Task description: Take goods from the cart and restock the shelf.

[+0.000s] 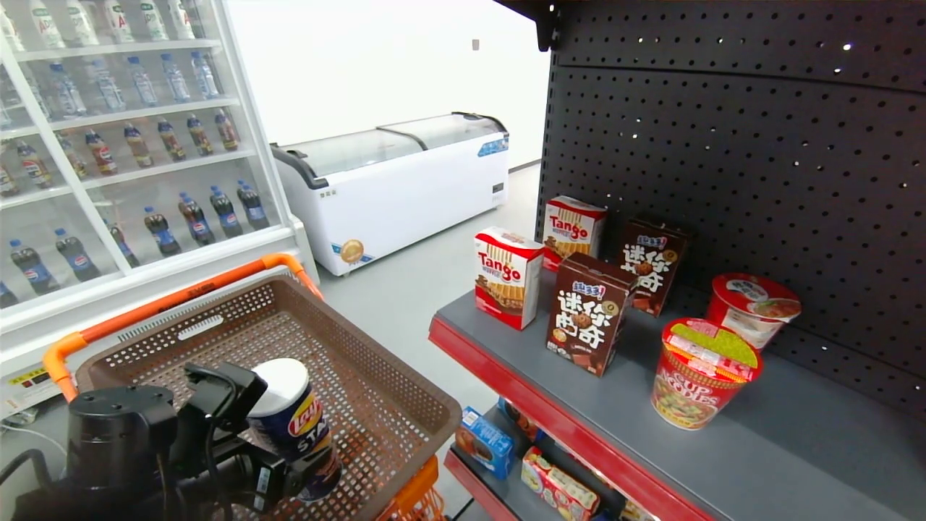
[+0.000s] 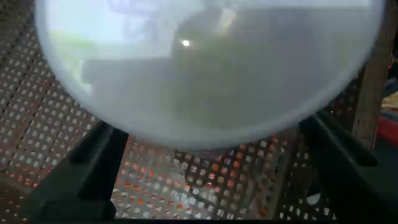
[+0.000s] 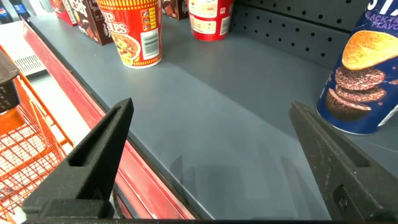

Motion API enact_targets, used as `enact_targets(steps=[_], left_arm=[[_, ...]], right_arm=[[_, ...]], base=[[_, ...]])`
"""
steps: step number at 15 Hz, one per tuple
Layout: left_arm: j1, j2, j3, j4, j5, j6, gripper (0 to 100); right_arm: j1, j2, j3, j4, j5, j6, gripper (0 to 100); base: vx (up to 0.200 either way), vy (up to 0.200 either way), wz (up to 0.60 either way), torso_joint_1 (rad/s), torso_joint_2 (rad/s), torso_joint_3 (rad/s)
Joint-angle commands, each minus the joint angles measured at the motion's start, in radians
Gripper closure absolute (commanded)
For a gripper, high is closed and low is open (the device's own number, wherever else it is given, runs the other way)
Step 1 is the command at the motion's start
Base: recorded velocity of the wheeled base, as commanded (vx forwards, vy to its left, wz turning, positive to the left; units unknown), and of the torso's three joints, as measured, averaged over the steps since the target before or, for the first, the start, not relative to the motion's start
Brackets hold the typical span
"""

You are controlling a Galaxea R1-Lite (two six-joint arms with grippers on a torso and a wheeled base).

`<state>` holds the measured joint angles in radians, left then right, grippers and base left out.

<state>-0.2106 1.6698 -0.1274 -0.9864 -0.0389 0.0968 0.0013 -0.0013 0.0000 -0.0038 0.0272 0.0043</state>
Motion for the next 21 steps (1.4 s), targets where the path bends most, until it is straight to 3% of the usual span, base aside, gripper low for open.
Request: enact_targets(steps=[1, 8, 13, 14, 18, 20, 21], left_arm=[[-0.001, 0.034, 0.006, -0.014, 0.001, 0.0, 0], [-0.004, 0.136, -0.003, -0.132, -0.001, 0.001, 0], [-0.018, 0.16, -0.014, -0.156, -0.001, -0.003, 0], [-0.019, 0.169, -0.035, -0.149, -0.001, -0.003, 100], [-0.023, 0.148, -0.038, -0.153, 0.001, 0.001, 100], [-0.019, 0.021, -0.046, -0.13, 0.005, -0.002, 100], [-0.019, -0.03, -0.06, -0.089, 0.034, -0.003, 100]], right_arm=[[0.0, 0.001, 0.0, -0.001, 0.0, 0.0, 0], [0.0, 0.001, 0.0, -0.001, 0.0, 0.0, 0], [0.0, 0.001, 0.0, -0.001, 0.0, 0.0, 0], [0.0, 0.001, 0.0, -0.001, 0.0, 0.0, 0], [0.0, 0.001, 0.0, -0.001, 0.0, 0.0, 0], [0.0, 0.001, 0.0, -0.001, 0.0, 0.0, 0], [0.0, 0.001, 0.0, -0.001, 0.0, 0.0, 0]], base=[[0.0, 0.0, 0.0, 0.0, 0.0, 0.0], [0.0, 0.0, 0.0, 0.0, 0.0, 0.0], [0.0, 0.0, 0.0, 0.0, 0.0, 0.0], [0.0, 0.0, 0.0, 0.0, 0.0, 0.0], [0.0, 0.0, 0.0, 0.0, 0.0, 0.0], [0.0, 0.0, 0.0, 0.0, 0.0, 0.0], [0.0, 0.0, 0.0, 0.0, 0.0, 0.0]])
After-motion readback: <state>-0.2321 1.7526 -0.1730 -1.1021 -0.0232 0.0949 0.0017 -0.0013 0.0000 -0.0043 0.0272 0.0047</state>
